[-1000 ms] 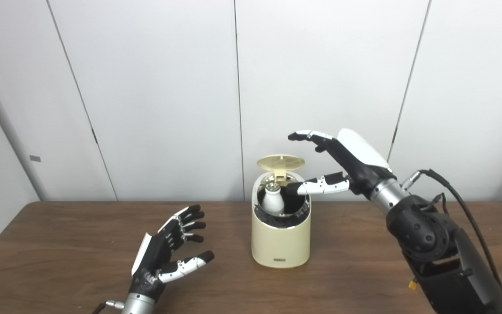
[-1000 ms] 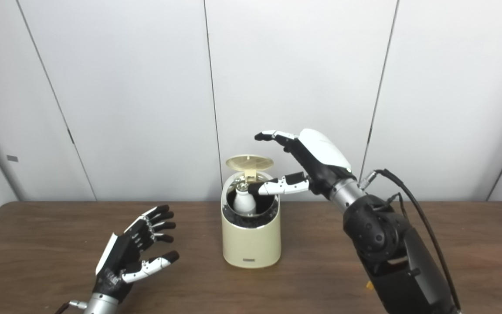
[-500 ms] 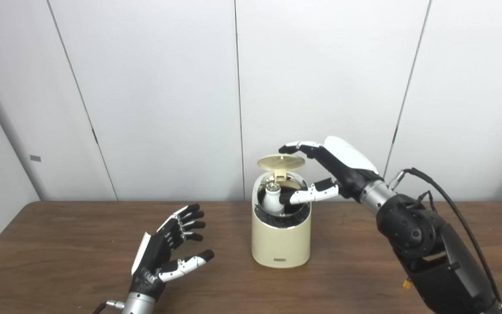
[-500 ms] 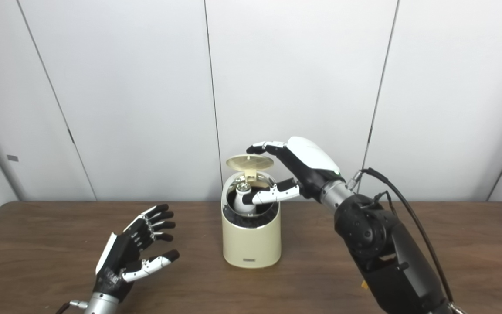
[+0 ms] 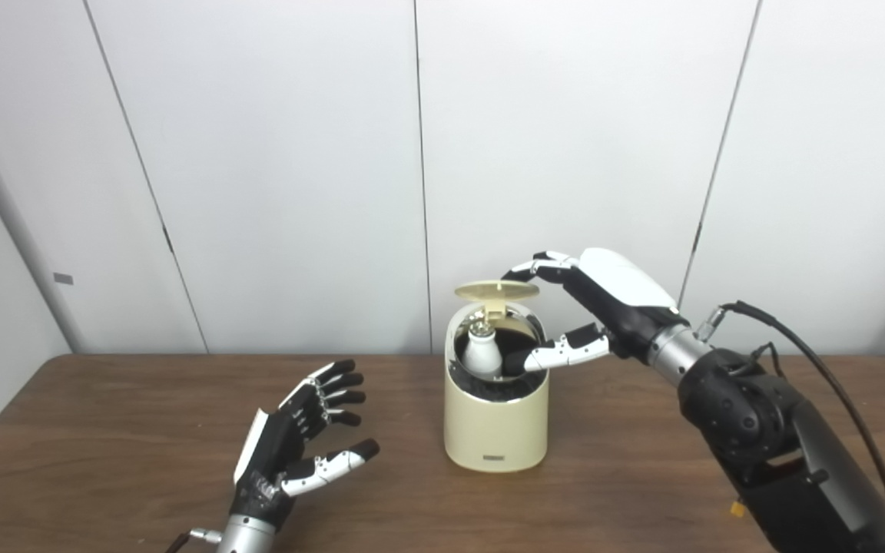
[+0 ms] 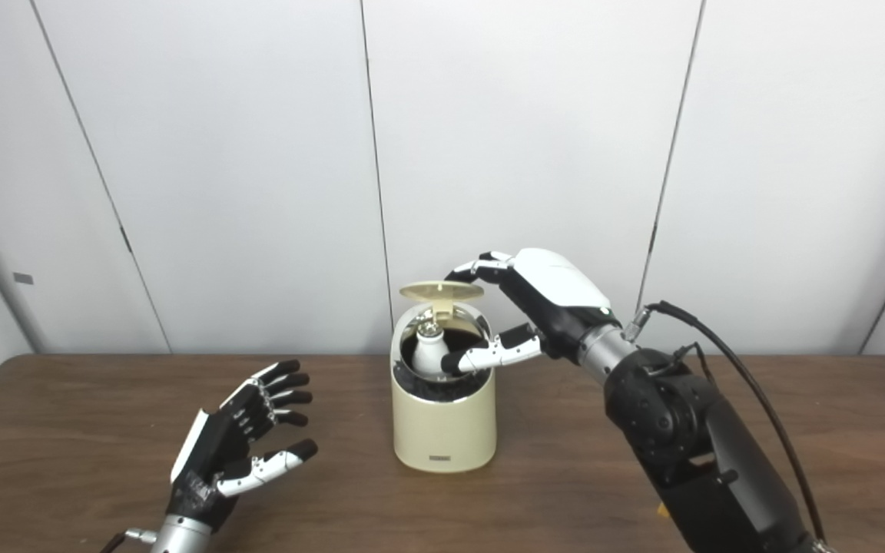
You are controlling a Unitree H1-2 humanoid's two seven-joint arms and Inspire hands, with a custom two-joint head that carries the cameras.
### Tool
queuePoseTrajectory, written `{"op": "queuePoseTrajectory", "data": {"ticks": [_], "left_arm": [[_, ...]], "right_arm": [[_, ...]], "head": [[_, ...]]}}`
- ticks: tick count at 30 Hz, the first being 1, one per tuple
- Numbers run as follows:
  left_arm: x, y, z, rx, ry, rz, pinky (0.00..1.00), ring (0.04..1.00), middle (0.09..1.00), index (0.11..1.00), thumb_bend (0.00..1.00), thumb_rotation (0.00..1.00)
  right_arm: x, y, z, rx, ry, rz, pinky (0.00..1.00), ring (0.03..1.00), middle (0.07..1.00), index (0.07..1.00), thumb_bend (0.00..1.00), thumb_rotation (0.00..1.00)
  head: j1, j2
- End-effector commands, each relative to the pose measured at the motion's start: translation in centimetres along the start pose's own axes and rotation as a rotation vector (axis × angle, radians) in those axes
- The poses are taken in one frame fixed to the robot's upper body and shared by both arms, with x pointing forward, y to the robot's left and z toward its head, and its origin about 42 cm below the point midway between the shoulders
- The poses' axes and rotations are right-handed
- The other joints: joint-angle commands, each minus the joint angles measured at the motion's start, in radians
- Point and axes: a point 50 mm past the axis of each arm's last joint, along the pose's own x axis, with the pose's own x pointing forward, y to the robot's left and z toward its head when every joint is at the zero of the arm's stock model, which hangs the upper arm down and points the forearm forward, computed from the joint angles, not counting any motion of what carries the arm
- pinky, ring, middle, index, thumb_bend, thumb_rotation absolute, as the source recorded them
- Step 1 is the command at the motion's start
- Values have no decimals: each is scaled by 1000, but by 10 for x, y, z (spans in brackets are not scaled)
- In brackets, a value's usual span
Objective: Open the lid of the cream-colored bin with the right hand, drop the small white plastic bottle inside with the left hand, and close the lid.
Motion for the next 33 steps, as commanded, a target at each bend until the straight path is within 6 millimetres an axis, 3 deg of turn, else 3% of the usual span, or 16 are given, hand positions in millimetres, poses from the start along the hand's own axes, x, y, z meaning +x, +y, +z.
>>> {"op": "queuePoseTrajectory", "data": {"ticks": [1, 10, 14, 20, 33], "left_arm": [[-18, -13, -14, -43, 39, 14, 623, 733, 785, 836, 775, 128], [-18, -13, -15, -49, 40, 11, 623, 738, 790, 846, 767, 137], [-17, -13, -14, -50, 40, 13, 615, 734, 788, 844, 767, 126], [-16, -14, -14, -56, 37, 16, 610, 730, 786, 842, 761, 126], [-15, -18, -13, -46, 35, 20, 594, 711, 778, 835, 779, 115]], "right_arm": [[0, -27, 10, -75, -74, -83, 816, 906, 775, 740, 655, 530], [-8, -34, 14, -142, -119, -83, 882, 891, 735, 715, 656, 553], [-9, -34, 18, -140, -125, -66, 911, 897, 733, 715, 656, 490], [-7, -32, 20, -143, -133, -43, 819, 899, 739, 716, 667, 467], [-4, -21, 24, -206, -181, 32, 964, 898, 720, 722, 696, 451]], "head": [[1, 2], [0, 5], [3, 8], [5, 10], [19, 26]]}}
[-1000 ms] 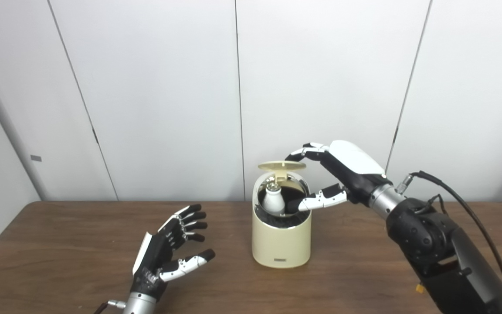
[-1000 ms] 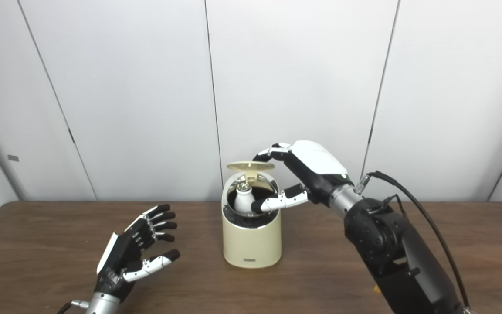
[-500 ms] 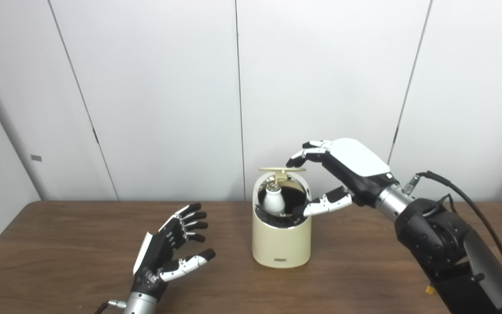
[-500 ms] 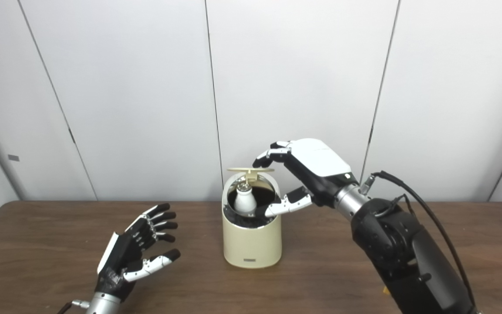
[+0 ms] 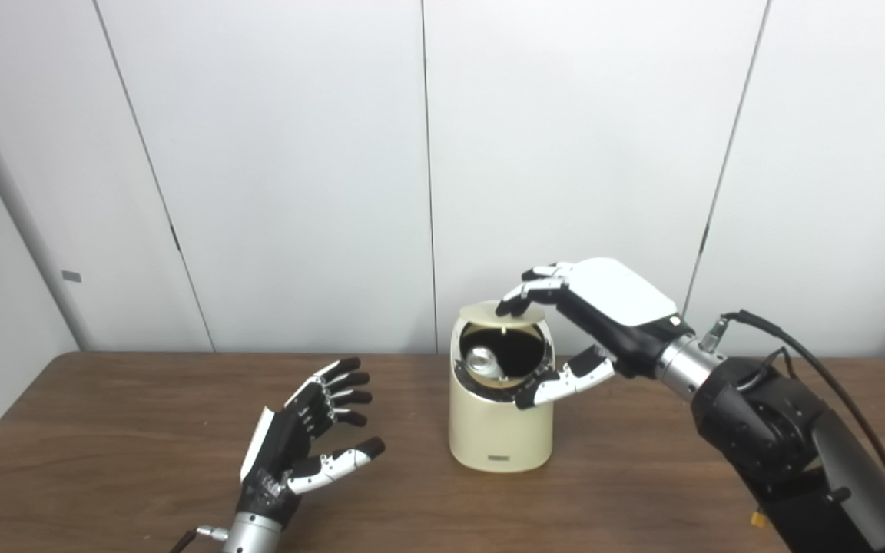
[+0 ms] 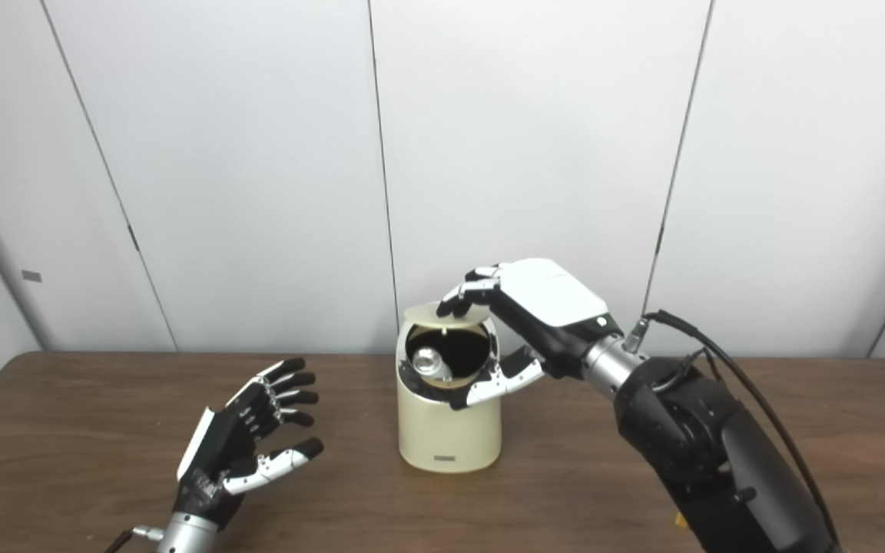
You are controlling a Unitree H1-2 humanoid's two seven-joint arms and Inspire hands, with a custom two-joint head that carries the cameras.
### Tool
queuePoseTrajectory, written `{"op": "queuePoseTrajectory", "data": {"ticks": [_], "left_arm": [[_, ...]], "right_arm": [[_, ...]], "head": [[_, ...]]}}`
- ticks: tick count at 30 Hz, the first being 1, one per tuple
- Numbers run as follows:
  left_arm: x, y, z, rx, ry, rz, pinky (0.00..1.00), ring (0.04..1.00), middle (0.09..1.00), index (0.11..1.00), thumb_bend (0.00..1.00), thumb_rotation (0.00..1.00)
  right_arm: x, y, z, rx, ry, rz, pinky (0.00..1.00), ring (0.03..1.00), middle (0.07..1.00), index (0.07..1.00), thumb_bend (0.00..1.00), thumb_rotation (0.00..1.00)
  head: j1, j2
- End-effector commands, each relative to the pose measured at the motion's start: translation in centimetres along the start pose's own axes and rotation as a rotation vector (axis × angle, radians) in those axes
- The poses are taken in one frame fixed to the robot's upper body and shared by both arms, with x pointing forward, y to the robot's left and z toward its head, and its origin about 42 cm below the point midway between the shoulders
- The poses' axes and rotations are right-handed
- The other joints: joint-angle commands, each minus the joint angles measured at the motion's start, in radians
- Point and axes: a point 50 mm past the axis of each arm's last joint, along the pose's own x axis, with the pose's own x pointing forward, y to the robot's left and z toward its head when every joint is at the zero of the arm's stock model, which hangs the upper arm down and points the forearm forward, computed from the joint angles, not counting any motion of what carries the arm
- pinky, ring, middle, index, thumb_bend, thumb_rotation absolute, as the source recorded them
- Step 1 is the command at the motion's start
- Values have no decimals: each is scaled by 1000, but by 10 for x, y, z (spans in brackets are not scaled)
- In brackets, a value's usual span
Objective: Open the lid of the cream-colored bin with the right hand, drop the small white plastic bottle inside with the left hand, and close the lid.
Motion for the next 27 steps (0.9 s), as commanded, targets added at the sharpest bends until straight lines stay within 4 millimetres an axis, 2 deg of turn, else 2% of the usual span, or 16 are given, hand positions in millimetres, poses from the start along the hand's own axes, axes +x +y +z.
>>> {"op": "queuePoseTrajectory", "data": {"ticks": [1, 8, 27], "left_arm": [[-16, -16, -13, -44, 37, 12, 594, 710, 778, 834, 778, 116], [-15, -18, -12, -38, 38, 10, 595, 718, 783, 837, 775, 133], [-16, -16, -10, -35, 37, 8, 595, 712, 782, 838, 774, 138]], "right_arm": [[5, -23, 6, -60, -45, -42, 970, 901, 721, 723, 695, 448], [7, -19, 10, -87, -59, 4, 931, 886, 721, 718, 722, 432], [0, -11, 10, -86, -68, 53, 939, 879, 719, 715, 722, 432]], "head": [[2, 3], [6, 13], [5, 30]]}}
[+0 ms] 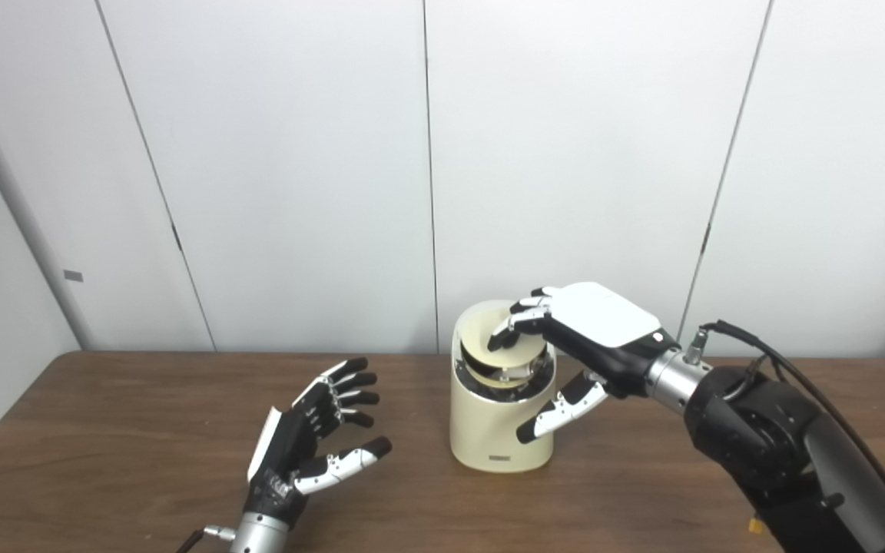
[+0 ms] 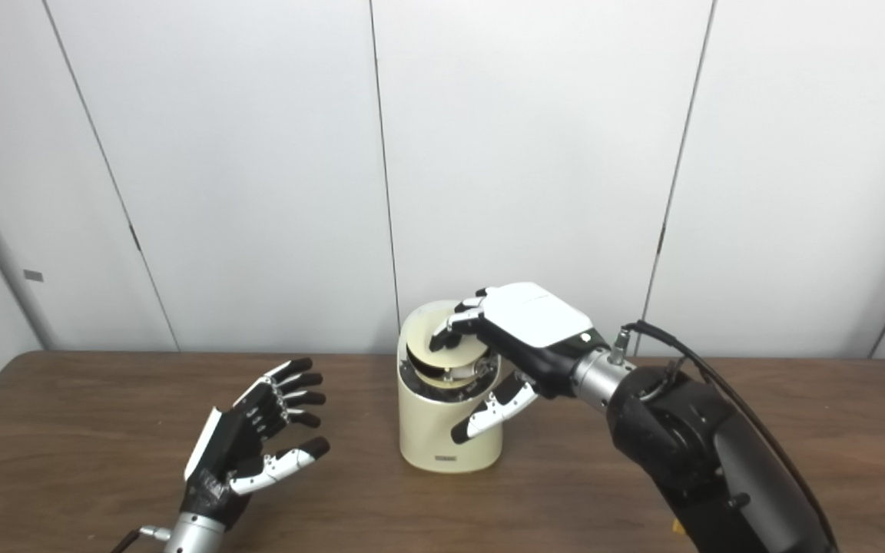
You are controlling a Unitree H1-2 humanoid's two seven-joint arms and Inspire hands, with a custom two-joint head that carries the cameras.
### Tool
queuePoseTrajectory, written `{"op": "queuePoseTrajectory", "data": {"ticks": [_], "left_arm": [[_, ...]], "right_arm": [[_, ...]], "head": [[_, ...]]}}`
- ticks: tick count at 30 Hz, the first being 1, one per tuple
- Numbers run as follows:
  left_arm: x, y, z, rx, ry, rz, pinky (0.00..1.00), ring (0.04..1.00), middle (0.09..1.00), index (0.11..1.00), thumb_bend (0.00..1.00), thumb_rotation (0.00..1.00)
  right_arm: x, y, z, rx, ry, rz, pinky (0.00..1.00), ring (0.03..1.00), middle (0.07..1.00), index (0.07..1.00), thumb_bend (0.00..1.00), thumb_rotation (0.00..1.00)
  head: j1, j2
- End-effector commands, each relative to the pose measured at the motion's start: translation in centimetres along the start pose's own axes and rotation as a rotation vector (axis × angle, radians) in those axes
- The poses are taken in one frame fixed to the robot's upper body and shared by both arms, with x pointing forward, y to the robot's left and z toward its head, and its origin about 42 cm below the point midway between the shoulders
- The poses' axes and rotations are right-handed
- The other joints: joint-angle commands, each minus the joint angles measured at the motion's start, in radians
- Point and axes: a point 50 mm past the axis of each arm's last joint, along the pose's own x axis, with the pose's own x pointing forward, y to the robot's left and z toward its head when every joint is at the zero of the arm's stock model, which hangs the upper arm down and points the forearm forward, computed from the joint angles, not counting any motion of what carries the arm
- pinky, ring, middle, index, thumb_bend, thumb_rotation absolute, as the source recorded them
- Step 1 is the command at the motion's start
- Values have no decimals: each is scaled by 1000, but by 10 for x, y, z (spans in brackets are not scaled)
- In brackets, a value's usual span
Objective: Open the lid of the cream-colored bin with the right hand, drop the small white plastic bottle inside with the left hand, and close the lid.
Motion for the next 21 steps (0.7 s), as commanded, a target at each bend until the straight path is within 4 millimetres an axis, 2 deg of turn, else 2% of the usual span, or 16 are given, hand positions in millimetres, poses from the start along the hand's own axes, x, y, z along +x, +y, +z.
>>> {"op": "queuePoseTrajectory", "data": {"ticks": [1, 6, 16, 21], "left_arm": [[-16, -11, -12, -34, 44, 17, 592, 710, 781, 839, 774, 136], [-16, -10, -12, -33, 40, 15, 597, 713, 783, 839, 766, 128], [-17, -11, -8, -41, 37, 19, 590, 708, 779, 833, 772, 130], [-18, -11, -6, -37, 38, 16, 586, 706, 780, 835, 758, 111]], "right_arm": [[-2, -19, 2, -46, -40, -45, 939, 879, 719, 715, 720, 434], [-3, -17, 2, -49, -47, -27, 946, 878, 714, 711, 715, 456], [-3, -6, 3, -89, -77, 28, 894, 838, 686, 682, 720, 466], [-2, -1, 5, -111, -57, 78, 939, 867, 707, 706, 724, 494]], "head": [[0, 1], [0, 6], [4, 25], [5, 32]]}}
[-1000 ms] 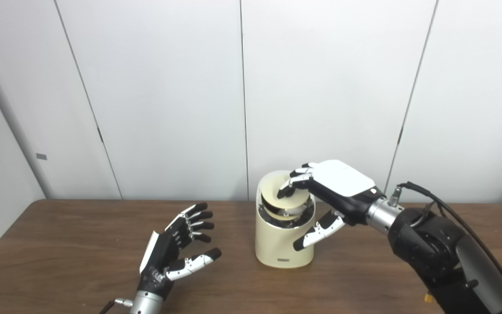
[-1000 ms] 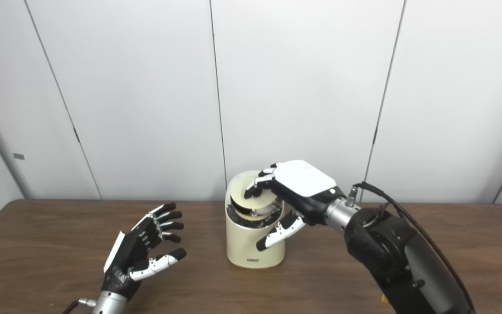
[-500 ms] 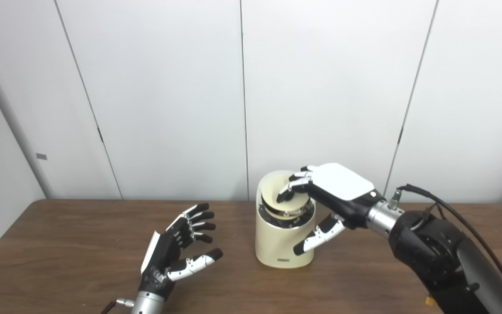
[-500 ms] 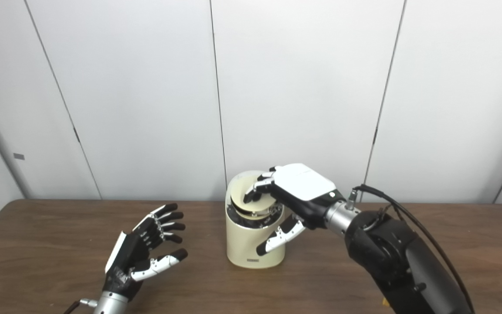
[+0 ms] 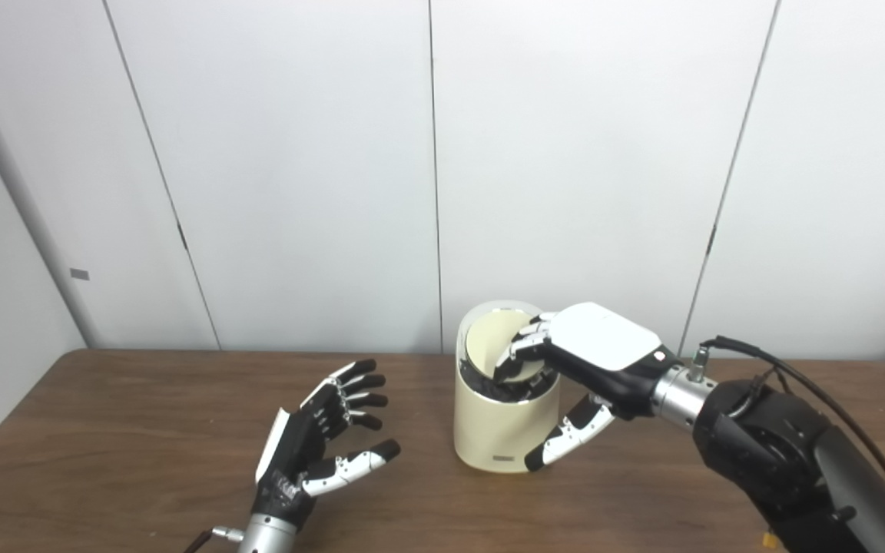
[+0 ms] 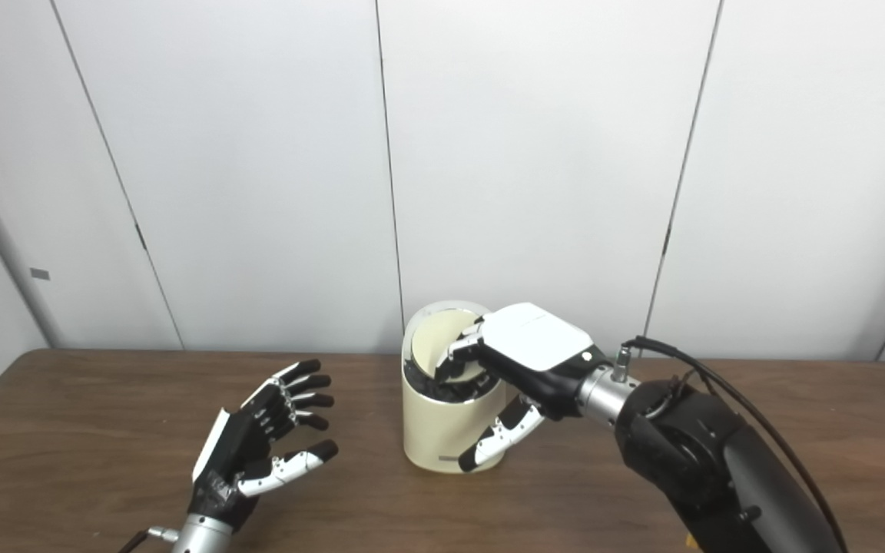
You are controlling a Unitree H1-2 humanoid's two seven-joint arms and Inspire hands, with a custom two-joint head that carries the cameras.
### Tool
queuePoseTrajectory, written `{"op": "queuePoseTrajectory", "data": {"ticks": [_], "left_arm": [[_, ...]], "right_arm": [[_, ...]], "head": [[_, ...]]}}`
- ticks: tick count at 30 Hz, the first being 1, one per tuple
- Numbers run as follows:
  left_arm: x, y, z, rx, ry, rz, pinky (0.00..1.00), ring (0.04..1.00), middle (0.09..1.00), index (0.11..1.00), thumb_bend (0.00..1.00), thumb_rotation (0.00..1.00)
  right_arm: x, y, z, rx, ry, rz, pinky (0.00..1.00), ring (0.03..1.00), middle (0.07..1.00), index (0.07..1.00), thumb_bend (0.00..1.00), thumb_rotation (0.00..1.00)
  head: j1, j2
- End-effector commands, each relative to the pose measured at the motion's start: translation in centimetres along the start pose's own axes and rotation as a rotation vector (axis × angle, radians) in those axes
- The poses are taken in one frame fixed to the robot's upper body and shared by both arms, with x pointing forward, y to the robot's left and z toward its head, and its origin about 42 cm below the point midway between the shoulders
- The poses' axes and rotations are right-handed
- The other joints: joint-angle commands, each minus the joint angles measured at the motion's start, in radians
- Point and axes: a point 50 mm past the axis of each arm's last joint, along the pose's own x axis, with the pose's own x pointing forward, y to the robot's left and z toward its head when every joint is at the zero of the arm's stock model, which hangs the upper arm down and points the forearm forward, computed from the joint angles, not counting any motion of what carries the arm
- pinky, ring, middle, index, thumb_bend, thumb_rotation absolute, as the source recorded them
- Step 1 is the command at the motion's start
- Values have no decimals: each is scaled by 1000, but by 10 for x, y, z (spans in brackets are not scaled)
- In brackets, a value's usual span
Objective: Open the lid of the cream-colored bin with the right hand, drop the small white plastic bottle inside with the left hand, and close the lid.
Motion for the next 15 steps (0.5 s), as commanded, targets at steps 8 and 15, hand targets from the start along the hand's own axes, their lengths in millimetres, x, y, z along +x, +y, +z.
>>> {"op": "queuePoseTrajectory", "data": {"ticks": [8, 15], "left_arm": [[-15, -7, -7, -30, 42, 15, 586, 707, 781, 836, 764, 109], [-16, -7, -6, -19, 39, 12, 581, 706, 781, 830, 771, 130]], "right_arm": [[4, -6, 2, -76, 36, 106, 994, 924, 748, 743, 744, 521], [8, -1, 1, -90, 71, 178, 998, 937, 781, 780, 765, 558]], "head": [[1, 12], [1, 16]]}}
